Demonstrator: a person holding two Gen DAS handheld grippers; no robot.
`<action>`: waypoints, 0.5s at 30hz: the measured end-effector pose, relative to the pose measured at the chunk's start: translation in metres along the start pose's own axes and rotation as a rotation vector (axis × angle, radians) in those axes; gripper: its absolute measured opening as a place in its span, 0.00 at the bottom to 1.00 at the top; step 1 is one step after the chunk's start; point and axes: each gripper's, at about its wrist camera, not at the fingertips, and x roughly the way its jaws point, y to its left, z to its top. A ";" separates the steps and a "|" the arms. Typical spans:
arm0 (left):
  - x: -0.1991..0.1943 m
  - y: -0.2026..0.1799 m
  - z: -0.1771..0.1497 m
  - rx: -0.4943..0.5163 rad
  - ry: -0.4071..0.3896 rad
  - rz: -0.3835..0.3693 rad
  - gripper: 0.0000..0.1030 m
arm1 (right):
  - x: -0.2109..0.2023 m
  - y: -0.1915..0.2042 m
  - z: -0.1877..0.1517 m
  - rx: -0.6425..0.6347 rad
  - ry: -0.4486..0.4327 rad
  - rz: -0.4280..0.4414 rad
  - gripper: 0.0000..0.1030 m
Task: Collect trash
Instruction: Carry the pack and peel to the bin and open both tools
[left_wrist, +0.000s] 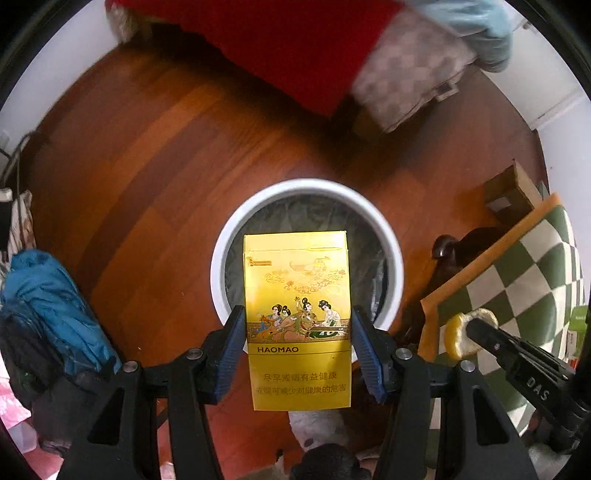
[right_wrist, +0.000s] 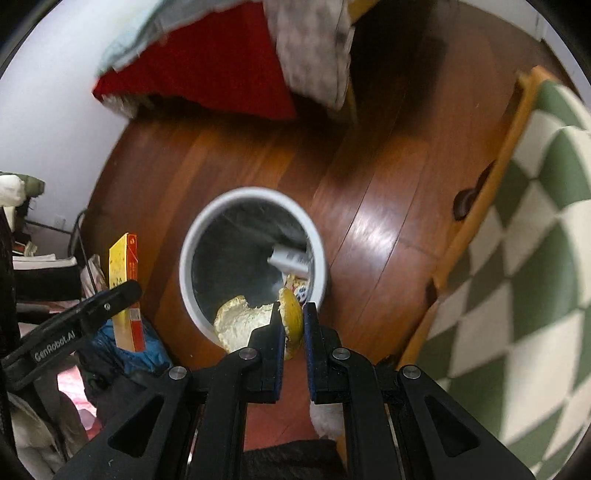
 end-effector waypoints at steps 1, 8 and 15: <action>0.006 0.005 0.002 -0.011 0.010 0.003 0.58 | 0.010 0.002 0.004 -0.001 0.015 -0.002 0.10; 0.011 0.033 0.010 -0.066 0.009 0.038 0.92 | 0.059 0.011 0.028 -0.035 0.084 -0.038 0.11; -0.005 0.037 -0.004 -0.060 -0.068 0.140 0.92 | 0.075 0.022 0.028 -0.079 0.106 -0.040 0.96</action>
